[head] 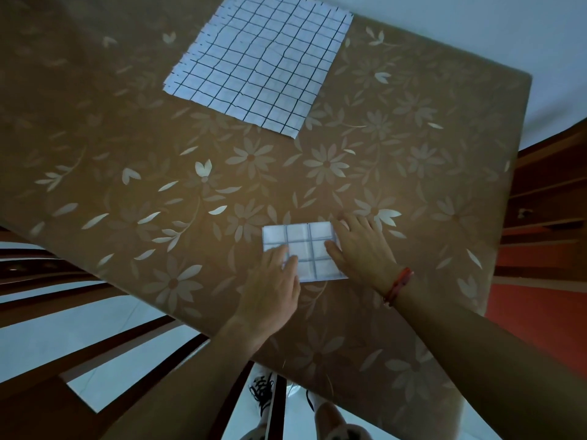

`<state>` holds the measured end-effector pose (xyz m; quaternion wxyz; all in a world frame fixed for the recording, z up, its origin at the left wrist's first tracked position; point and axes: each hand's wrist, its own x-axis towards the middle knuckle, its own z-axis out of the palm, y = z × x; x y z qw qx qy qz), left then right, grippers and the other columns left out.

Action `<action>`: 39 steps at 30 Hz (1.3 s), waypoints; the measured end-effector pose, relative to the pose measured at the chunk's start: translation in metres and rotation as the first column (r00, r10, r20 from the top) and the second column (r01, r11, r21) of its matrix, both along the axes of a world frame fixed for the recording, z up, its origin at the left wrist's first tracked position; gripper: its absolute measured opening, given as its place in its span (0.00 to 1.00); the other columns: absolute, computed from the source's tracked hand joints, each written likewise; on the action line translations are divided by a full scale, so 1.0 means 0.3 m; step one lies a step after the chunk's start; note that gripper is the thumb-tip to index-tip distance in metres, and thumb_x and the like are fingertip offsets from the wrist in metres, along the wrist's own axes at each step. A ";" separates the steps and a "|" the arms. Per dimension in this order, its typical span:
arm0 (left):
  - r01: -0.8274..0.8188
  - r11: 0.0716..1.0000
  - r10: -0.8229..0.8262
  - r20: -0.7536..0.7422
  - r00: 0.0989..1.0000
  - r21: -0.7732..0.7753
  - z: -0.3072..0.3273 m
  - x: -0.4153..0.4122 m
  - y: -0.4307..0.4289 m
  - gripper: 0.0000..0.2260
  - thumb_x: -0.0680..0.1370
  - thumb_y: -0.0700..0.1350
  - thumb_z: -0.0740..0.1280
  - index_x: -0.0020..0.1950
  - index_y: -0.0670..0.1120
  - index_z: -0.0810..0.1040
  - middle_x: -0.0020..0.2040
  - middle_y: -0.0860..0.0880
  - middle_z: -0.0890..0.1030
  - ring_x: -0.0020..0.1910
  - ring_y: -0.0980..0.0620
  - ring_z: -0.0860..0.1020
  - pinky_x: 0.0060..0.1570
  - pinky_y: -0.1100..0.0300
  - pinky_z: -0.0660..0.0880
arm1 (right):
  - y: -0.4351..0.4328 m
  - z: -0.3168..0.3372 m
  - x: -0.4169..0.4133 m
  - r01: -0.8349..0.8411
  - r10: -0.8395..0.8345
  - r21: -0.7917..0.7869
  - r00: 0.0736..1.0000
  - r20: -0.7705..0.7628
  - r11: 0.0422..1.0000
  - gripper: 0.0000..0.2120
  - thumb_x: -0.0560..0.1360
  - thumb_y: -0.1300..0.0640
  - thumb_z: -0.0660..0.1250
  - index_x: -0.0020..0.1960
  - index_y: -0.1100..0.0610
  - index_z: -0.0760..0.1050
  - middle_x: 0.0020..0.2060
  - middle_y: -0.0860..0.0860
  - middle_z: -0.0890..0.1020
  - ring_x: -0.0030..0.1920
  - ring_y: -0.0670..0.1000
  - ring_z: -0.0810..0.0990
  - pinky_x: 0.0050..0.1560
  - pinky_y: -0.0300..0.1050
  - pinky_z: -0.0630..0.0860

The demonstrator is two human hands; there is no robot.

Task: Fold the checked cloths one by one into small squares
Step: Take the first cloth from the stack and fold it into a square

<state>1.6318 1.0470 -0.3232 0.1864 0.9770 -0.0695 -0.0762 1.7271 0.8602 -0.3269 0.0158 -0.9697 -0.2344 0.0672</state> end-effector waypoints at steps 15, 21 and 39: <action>0.012 0.996 -0.014 -0.016 1.000 -0.091 -0.030 -0.077 -0.028 0.13 0.80 0.47 0.61 0.64 0.47 0.72 0.66 0.49 0.68 0.66 0.52 0.66 0.60 0.62 0.71 | 0.076 0.049 0.160 0.208 -0.137 0.212 0.942 -0.307 0.955 0.20 0.77 0.45 0.59 0.36 0.59 0.72 0.29 0.53 0.78 0.35 0.54 0.77 0.36 0.48 0.74; 0.006 0.992 -0.008 -0.011 1.000 -0.126 -0.032 -0.077 -0.024 0.13 0.79 0.45 0.63 0.63 0.46 0.74 0.65 0.50 0.69 0.64 0.52 0.67 0.58 0.62 0.73 | 0.088 0.051 0.186 0.293 -0.196 0.137 0.856 -0.479 0.946 0.25 0.75 0.38 0.61 0.28 0.54 0.63 0.22 0.48 0.69 0.25 0.48 0.69 0.29 0.41 0.62; 0.029 0.990 -0.028 0.006 1.000 -0.135 -0.042 -0.082 0.000 0.14 0.78 0.44 0.64 0.63 0.46 0.72 0.66 0.49 0.68 0.66 0.51 0.66 0.62 0.59 0.72 | 0.049 0.077 0.154 0.404 -0.234 0.205 0.797 -0.556 0.891 0.06 0.68 0.55 0.70 0.43 0.52 0.84 0.32 0.48 0.81 0.36 0.47 0.80 0.43 0.44 0.80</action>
